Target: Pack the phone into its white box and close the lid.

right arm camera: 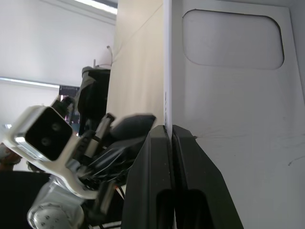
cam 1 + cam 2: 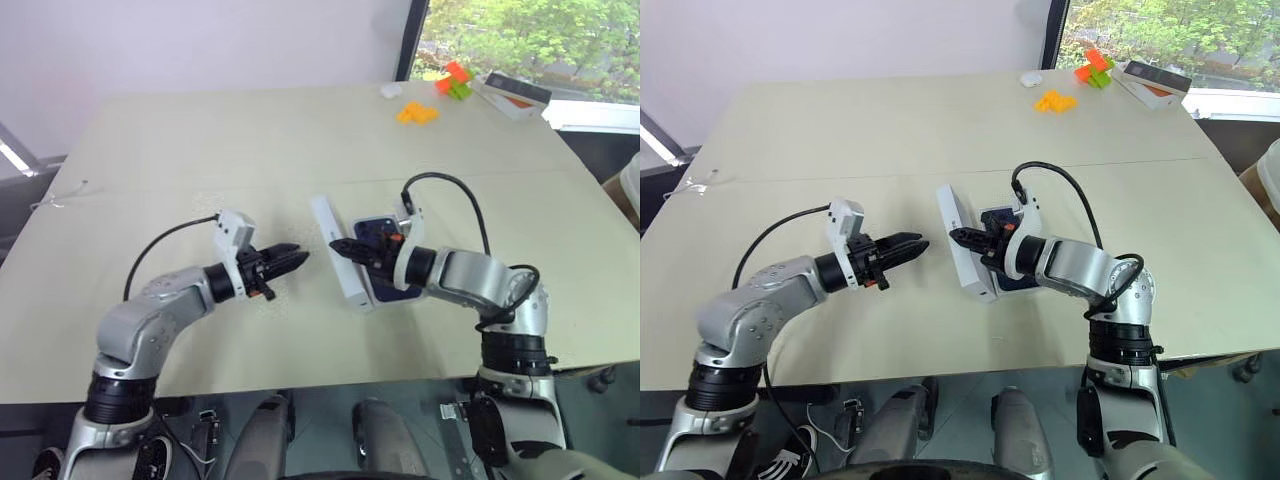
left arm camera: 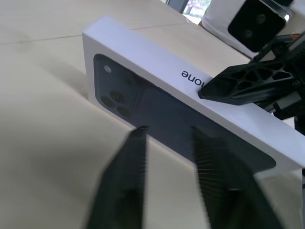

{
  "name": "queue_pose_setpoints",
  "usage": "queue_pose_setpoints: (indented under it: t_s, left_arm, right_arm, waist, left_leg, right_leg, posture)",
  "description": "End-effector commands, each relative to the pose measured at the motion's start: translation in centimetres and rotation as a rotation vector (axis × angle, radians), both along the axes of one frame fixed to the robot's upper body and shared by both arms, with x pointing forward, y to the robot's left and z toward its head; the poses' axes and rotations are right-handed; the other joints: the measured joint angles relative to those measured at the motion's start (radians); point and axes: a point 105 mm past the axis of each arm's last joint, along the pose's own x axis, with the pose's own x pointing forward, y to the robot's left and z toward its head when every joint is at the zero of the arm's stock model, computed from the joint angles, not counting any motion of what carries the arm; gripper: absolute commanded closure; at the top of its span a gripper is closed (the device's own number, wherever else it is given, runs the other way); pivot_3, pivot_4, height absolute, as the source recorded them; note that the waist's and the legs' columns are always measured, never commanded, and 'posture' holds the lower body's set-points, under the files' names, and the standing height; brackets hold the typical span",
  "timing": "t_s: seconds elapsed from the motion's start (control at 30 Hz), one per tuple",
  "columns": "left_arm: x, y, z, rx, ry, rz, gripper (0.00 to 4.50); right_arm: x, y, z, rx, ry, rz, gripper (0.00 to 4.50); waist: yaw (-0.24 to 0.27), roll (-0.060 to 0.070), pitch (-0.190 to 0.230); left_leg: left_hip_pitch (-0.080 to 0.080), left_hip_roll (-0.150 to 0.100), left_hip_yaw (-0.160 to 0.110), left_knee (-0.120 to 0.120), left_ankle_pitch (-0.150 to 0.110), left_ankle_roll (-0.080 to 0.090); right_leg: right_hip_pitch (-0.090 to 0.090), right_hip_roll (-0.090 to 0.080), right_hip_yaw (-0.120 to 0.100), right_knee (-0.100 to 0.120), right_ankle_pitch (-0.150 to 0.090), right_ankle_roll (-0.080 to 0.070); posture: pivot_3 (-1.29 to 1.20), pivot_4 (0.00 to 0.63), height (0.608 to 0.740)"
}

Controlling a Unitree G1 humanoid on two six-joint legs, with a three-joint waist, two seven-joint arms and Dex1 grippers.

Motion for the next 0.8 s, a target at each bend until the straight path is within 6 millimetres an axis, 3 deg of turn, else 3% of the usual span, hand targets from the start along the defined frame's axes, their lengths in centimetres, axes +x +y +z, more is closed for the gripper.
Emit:
queue_pose_setpoints:
  t_s: [0.03, 0.23, 0.37, 0.5, 0.7, 0.8]
  left_arm:
    - [0.7, -0.7, 0.7, -0.013, -0.062, 0.011, 4.46]
    - [1.4, -2.4, 0.7, -0.037, -0.090, 0.016, 4.46]
    - [1.6, -3.3, 0.7, -0.057, -0.078, 0.008, 4.46]
    - [1.5, -3.9, 1.0, -0.086, -0.061, -0.016, 4.50]
    - [1.5, -4.3, 0.8, -0.077, -0.064, -0.027, 4.50]
    - [1.6, -4.6, 0.9, -0.082, -0.062, -0.028, 4.50]
  right_arm:
    - [-0.5, -0.1, 0.9, 0.009, -0.043, 0.007, 4.50]
    - [-0.7, -0.2, 1.4, 0.014, -0.082, 0.029, 4.50]
    - [-0.8, -0.4, 0.7, -0.003, -0.063, 0.034, 4.50]
    - [-0.6, -0.7, 0.7, -0.010, -0.062, 0.031, 3.25]
    - [-0.6, -0.5, 0.9, 0.008, -0.068, 0.034, 0.19]
    - [-0.5, -0.9, 1.4, -0.044, -0.099, 0.042, 0.08]
  waist:
    - [0.001, 0.000, 0.000]
    - [0.007, 0.000, 0.000]
    - [0.011, 0.000, 0.000]
    - [0.022, 0.000, 0.000]
    - [0.026, 0.000, 0.000]
    - [0.028, 0.000, 0.000]
  left_leg:
    - [0.000, 0.000, 0.000, 0.000, 0.000, 0.000]
    - [-0.001, 0.000, 0.000, 0.000, 0.000, 0.000]
    - [-0.001, 0.000, 0.000, 0.000, 0.000, 0.000]
    - [-0.001, 0.000, 0.000, 0.000, 0.000, 0.000]
    - [-0.001, 0.000, 0.000, 0.000, 0.000, 0.000]
    - [-0.001, 0.000, 0.000, 0.000, 0.000, 0.000]
  right_leg:
    - [0.000, 0.000, 0.000, 0.000, 0.000, 0.000]
    - [0.000, 0.000, 0.000, -0.002, 0.000, 0.000]
    - [0.000, 0.000, 0.000, -0.003, 0.000, 0.000]
    - [0.000, 0.000, 0.000, -0.003, 0.000, 0.000]
    - [0.000, 0.000, 0.000, -0.003, 0.000, 0.000]
    - [0.001, 0.000, 0.000, -0.003, 0.000, 0.000]
  posture:
    - [0.00, 0.150, 0.740]
    - [0.00, 0.150, 0.740]
    - [0.00, 0.150, 0.740]
    - [0.00, 0.150, 0.740]
    - [0.00, 0.150, 0.740]
    - [0.00, 0.150, 0.740]
